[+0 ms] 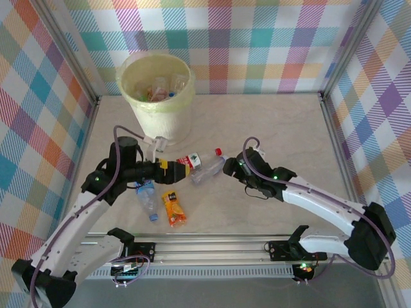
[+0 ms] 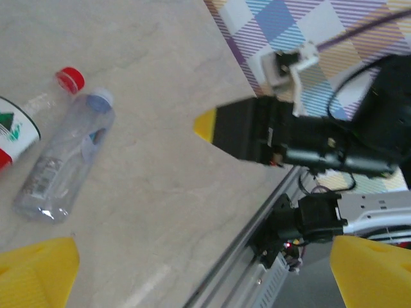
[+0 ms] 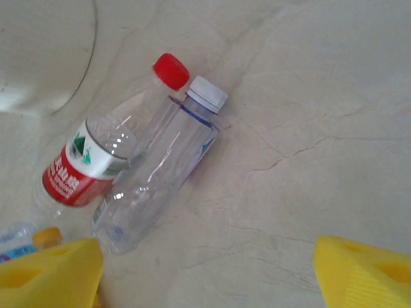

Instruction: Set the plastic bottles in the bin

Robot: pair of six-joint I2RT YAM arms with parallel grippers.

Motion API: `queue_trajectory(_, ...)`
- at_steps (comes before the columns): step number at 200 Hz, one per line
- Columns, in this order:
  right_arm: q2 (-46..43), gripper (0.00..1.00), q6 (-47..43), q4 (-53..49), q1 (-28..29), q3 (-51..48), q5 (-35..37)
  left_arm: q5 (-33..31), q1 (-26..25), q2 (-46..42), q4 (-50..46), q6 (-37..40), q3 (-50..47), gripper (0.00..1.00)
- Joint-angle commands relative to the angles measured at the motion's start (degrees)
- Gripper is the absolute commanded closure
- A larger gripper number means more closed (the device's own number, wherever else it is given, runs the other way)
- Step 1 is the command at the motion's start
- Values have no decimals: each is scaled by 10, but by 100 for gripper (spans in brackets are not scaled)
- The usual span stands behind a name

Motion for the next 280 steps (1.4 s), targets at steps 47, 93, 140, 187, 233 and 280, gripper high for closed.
queue_trajectory(47,146,29,113,118,-9,52,-20,-2,-11,-66,56,-48,-78,0)
queue_trajectory(93,225,34,138,165,-8,75,-13,-2,-13,-72,39,-41,-67,0)
queue_trajectory(140,284,34,143,195,-8,98,-22,2,-13,-73,41,-42,-67,0)
queue_trajectory(187,313,35,148,204,-8,104,-10,1,-13,-70,40,-41,-66,0)
queue_trajectory(233,350,34,158,220,-10,112,-16,3,-13,-61,38,-40,-66,0)
queue_trajectory(280,371,32,145,227,-13,119,-16,0,-16,-59,32,-39,-65,0)
